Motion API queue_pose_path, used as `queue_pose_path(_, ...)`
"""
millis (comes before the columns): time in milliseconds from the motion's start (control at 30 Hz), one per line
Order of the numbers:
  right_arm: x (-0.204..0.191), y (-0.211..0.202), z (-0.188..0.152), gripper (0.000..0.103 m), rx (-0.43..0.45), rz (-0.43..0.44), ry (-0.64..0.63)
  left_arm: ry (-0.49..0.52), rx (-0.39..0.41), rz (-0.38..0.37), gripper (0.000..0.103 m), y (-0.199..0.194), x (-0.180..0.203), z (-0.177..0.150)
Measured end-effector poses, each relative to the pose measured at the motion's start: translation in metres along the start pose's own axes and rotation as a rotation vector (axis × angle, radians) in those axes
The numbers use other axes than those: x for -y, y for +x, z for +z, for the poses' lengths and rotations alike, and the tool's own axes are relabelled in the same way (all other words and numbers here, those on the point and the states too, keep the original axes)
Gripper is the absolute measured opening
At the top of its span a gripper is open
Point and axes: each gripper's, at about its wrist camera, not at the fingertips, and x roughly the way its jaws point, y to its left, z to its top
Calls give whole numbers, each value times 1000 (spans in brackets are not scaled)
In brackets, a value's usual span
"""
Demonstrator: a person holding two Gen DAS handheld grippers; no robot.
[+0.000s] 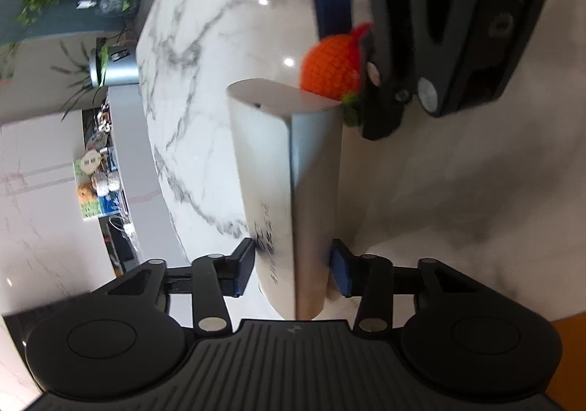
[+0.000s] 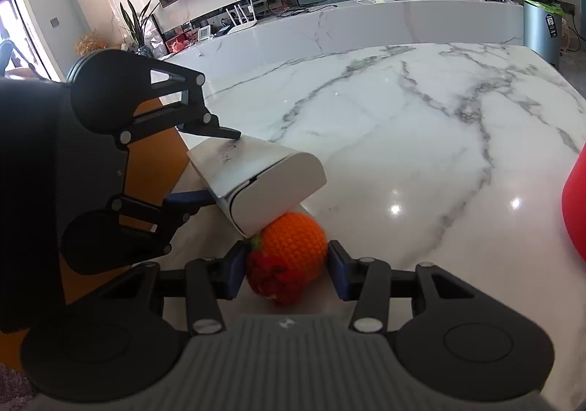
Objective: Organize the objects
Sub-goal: 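Grasp the glasses case by its end with the left tool while the right tool grasps the strawberry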
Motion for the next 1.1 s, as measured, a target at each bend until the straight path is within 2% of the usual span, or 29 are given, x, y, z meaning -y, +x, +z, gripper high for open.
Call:
queue_pose_path(133,8,-2,3,49,-18,19,32,-122,49,-65,41,-18,-13,3)
queue_pose_path(300,17,-6,8,48,-50,-16,39,-350,76,-255,36,-38,-47,6)
queue_pose_path(467,19,-10,10,48,-75,-36,40,-659,43,-486,34,-45,-82,-4)
queue_pose_path(600,15,-11,8,48,-100,-33,27,-796,-4,-598,34,-41,-91,-12)
queue_pose_path(700,13,-11,8,48,-116,-29,18,-810,-19,-610,34,-39,-87,-14)
queue_pose_path(833,13,-10,7,49,-126,-29,15,-786,-33,-560,34,-43,-82,-8)
queue_pose_path(1100,14,-12,8,50,-126,-22,27,-822,-18,-543,35,-35,-77,-7)
